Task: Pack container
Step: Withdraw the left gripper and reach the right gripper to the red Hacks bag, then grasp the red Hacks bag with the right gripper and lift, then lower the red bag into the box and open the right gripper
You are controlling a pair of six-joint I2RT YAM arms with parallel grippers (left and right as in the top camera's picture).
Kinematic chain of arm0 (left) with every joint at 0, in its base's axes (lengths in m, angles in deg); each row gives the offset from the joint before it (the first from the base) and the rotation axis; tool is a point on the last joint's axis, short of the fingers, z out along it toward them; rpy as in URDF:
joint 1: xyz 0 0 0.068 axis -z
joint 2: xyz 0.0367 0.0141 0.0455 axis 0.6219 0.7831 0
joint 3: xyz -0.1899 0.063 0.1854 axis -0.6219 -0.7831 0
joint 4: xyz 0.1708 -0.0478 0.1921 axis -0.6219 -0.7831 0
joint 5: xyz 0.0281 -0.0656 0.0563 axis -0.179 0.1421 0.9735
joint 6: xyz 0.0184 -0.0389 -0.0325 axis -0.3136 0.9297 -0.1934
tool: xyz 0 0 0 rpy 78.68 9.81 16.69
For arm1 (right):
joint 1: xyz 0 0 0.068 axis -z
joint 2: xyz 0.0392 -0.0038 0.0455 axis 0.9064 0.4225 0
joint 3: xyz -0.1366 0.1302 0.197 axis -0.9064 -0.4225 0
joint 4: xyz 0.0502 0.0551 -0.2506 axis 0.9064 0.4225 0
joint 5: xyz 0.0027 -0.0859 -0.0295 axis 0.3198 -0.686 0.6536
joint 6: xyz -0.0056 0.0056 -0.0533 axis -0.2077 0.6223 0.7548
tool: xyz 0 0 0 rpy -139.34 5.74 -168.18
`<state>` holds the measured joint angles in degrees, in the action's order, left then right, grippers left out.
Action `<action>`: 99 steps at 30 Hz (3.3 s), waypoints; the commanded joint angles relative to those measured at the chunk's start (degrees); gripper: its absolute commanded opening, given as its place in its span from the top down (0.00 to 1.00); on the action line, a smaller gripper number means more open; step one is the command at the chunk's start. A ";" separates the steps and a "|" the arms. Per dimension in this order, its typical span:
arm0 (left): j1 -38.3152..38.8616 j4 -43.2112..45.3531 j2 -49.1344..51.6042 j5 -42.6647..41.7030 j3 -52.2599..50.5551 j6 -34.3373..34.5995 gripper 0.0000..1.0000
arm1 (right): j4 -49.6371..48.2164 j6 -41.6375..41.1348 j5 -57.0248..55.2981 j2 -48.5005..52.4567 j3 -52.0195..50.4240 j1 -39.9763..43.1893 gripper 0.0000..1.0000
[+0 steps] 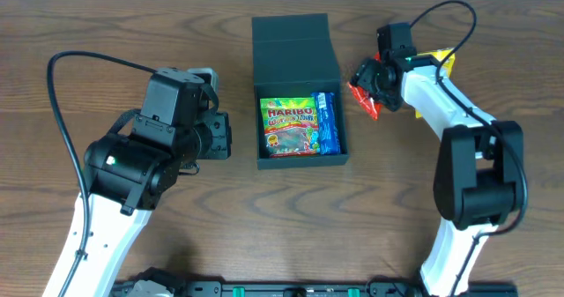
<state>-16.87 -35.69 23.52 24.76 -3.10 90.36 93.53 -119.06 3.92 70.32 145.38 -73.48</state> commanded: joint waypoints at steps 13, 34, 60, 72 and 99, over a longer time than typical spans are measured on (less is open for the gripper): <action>-0.20 0.70 -0.17 3.21 0.37 -1.25 0.94 | 4.74 4.33 2.32 0.46 2.45 0.35 0.98; -0.20 2.27 -0.17 3.43 0.37 -1.25 0.94 | 24.35 59.12 10.56 -14.23 27.74 -6.97 0.99; -0.20 2.60 -3.87 3.61 0.37 -1.25 0.94 | 33.92 107.80 19.69 5.18 24.41 -18.71 0.99; -0.20 2.64 -3.87 3.61 0.37 -1.25 0.95 | 28.63 104.06 15.13 10.93 24.44 -18.91 0.68; -0.20 3.15 -3.87 3.61 0.37 -1.25 0.94 | 26.60 71.12 8.72 -12.48 24.41 -5.97 0.52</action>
<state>-16.89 -32.53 20.02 27.76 -3.10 90.34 120.85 -39.58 14.17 57.53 169.47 -83.82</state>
